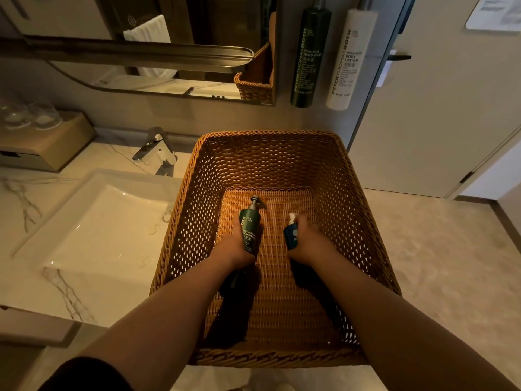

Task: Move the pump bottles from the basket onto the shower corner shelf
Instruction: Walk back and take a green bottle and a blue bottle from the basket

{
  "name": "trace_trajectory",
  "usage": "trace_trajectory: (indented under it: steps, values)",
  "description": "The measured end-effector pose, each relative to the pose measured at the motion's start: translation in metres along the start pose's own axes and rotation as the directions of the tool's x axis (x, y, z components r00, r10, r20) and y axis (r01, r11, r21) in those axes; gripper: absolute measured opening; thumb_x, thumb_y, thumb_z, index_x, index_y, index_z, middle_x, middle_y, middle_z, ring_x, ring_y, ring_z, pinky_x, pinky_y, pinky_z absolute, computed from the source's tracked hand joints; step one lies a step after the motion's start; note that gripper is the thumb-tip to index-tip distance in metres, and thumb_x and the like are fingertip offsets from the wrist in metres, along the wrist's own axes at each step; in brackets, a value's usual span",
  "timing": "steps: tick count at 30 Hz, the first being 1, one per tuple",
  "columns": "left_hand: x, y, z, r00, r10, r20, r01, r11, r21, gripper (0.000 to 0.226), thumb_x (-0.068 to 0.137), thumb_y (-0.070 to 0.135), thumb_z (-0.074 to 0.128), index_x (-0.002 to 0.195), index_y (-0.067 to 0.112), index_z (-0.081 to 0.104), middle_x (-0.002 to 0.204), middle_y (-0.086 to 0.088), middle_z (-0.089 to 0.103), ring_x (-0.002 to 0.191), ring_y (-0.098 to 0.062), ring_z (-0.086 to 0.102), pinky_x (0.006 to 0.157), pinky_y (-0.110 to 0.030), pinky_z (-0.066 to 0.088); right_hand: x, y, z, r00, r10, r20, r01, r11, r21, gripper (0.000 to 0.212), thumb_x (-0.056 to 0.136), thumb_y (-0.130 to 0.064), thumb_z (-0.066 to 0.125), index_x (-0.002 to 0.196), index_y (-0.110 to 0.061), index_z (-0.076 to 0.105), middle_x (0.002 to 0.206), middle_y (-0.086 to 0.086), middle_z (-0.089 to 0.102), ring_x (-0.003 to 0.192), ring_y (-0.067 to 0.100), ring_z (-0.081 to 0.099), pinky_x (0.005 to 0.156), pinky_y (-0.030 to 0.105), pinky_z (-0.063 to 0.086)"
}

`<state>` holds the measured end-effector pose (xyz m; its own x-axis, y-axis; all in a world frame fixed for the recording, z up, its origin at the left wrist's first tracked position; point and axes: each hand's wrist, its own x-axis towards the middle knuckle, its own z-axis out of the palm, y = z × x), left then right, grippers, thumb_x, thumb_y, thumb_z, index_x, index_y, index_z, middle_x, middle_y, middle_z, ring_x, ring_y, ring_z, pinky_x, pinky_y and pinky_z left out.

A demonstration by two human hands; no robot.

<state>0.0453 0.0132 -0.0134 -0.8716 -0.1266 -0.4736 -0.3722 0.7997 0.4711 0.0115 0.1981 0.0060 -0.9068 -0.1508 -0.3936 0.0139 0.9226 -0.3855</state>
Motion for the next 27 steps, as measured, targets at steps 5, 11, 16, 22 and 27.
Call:
trace_trajectory:
  steps: [5, 11, 16, 22, 27]
  values:
    - [-0.003, 0.007, -0.006, 0.999, 0.025, -0.020, -0.029, 0.984, -0.177, 0.117, 0.076, 0.015, 0.074, 0.147, 0.026, -0.018, 0.128, -0.021, 0.049, 0.109, -0.033, 0.055, 0.092, -0.048, 0.048, -0.002, -0.005, -0.005, 0.996, -0.055, -0.070, 0.058, 0.998, 0.034, 0.089, 0.075, -0.021, 0.074, 0.142, -0.029, 0.016, 0.137, 0.017, 0.038, 0.117, 0.032, 0.051, 0.081, 0.033, 0.049]
    - [-0.013, 0.021, -0.018, 0.992, 0.083, -0.099, -0.112, 0.936, -0.335, 0.111, 0.077, 0.014, 0.073, 0.149, 0.032, -0.009, 0.126, -0.016, 0.052, 0.102, -0.028, 0.058, 0.087, -0.047, 0.051, -0.007, -0.010, -0.021, 0.981, -0.140, -0.134, 0.161, 0.974, 0.159, 0.089, 0.074, -0.023, 0.075, 0.141, -0.030, 0.017, 0.136, 0.014, 0.037, 0.118, 0.031, 0.048, 0.089, 0.038, 0.047]
    - [-0.025, 0.025, -0.034, 0.981, 0.098, -0.168, -0.154, 0.918, -0.364, 0.113, 0.076, 0.017, 0.074, 0.147, 0.036, -0.011, 0.133, -0.015, 0.048, 0.104, -0.026, 0.056, 0.085, -0.042, 0.050, -0.014, -0.015, -0.039, 0.954, -0.207, -0.219, 0.252, 0.945, 0.208, 0.089, 0.074, -0.027, 0.075, 0.142, -0.031, 0.017, 0.135, 0.011, 0.038, 0.115, 0.028, 0.050, 0.086, 0.037, 0.047]
    - [-0.056, 0.021, -0.056, 0.952, 0.134, -0.276, -0.245, 0.873, -0.421, 0.113, 0.074, 0.027, 0.076, 0.148, 0.036, -0.008, 0.142, -0.009, 0.040, 0.103, -0.017, 0.052, 0.084, -0.036, 0.048, -0.029, -0.026, -0.054, 0.889, -0.326, -0.323, 0.415, 0.872, 0.261, 0.084, 0.072, -0.030, 0.076, 0.138, -0.032, 0.024, 0.132, 0.007, 0.042, 0.111, 0.023, 0.052, 0.086, 0.042, 0.052]
    - [-0.101, 0.018, -0.062, 0.893, 0.133, -0.431, -0.323, 0.854, -0.407, 0.110, 0.070, 0.034, 0.075, 0.145, 0.049, -0.004, 0.123, 0.007, 0.047, 0.093, -0.005, 0.055, 0.073, -0.029, 0.050, -0.050, -0.043, -0.059, 0.796, -0.463, -0.390, 0.567, 0.796, 0.212, 0.084, 0.071, -0.032, 0.075, 0.138, -0.037, 0.026, 0.137, 0.000, 0.039, 0.106, 0.010, 0.047, 0.079, 0.029, 0.049]
